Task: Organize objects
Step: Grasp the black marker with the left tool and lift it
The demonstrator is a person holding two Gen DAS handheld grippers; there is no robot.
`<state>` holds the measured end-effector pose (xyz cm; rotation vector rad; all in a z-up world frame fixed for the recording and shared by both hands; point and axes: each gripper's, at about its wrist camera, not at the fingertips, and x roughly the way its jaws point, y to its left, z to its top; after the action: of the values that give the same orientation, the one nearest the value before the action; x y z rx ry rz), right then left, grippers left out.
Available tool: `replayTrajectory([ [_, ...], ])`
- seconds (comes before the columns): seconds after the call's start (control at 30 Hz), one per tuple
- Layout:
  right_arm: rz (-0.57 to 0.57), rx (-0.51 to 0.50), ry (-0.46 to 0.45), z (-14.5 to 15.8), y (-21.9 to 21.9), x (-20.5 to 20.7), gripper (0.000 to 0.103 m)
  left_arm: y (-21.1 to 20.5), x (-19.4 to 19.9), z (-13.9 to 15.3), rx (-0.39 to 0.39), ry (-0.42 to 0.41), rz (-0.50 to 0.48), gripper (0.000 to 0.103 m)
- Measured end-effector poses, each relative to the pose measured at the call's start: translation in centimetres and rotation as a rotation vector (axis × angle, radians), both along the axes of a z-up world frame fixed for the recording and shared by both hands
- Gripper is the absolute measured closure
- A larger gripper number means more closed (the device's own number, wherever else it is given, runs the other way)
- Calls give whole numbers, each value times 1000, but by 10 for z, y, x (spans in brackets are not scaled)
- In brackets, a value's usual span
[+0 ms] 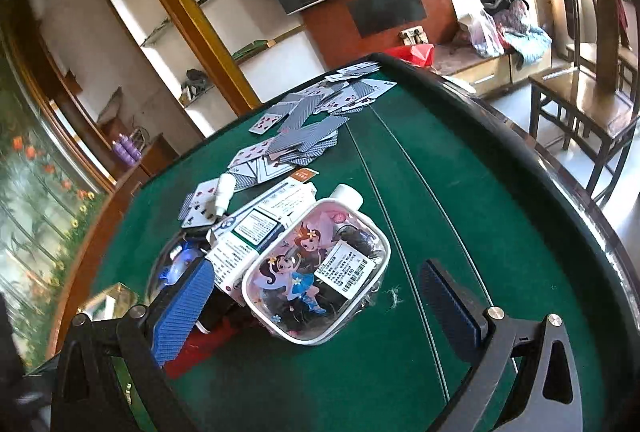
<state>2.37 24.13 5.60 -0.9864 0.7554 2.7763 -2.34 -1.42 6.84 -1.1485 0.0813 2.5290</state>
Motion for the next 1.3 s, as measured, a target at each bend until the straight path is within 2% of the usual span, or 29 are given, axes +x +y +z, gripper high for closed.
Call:
replayTrajectory([
  [0.1, 16, -10, 21, 4, 0, 4, 0, 28, -3, -13, -148, 25, -88, 27],
  [0.17, 19, -10, 19, 4, 0, 4, 0, 39, -6, -23, -192, 2, -146, 45],
  [0.2, 22, -18, 17, 2, 1, 5, 0, 42, -8, -27, -206, -1, -151, 46],
  [0.3, 35, -55, 8, -2, 3, 3, 0, 49, -16, -36, -225, -7, -170, 49],
  [0.4, 36, -67, -1, -3, 3, 3, 0, 57, -22, -42, -230, -7, -201, 61],
  [0.47, 32, -68, -6, -4, 4, 2, 0, 61, -20, -41, -221, -15, -219, 80],
  [0.53, 28, -66, -13, -5, 4, 2, 0, 67, -16, -41, -226, -23, -232, 89],
  [0.6, 24, -66, -22, -7, 5, 1, 0, 69, -10, -40, -237, -15, -235, 89],
  [0.7, 24, -67, -32, -9, 5, 0, 0, 62, 1, -36, -201, -18, -230, 89],
  [0.9, 27, -58, -31, -10, 3, 0, 0, 34, 32, -19, -98, -5, -209, 89],
  [1.17, 54, -14, -42, -11, -8, -4, 0, -12, 93, 9, 59, 73, -138, 89],
  [1.3, -21, -20, 6, -6, 6, 7, 0, -37, 107, 17, 134, 93, -99, 89],
])
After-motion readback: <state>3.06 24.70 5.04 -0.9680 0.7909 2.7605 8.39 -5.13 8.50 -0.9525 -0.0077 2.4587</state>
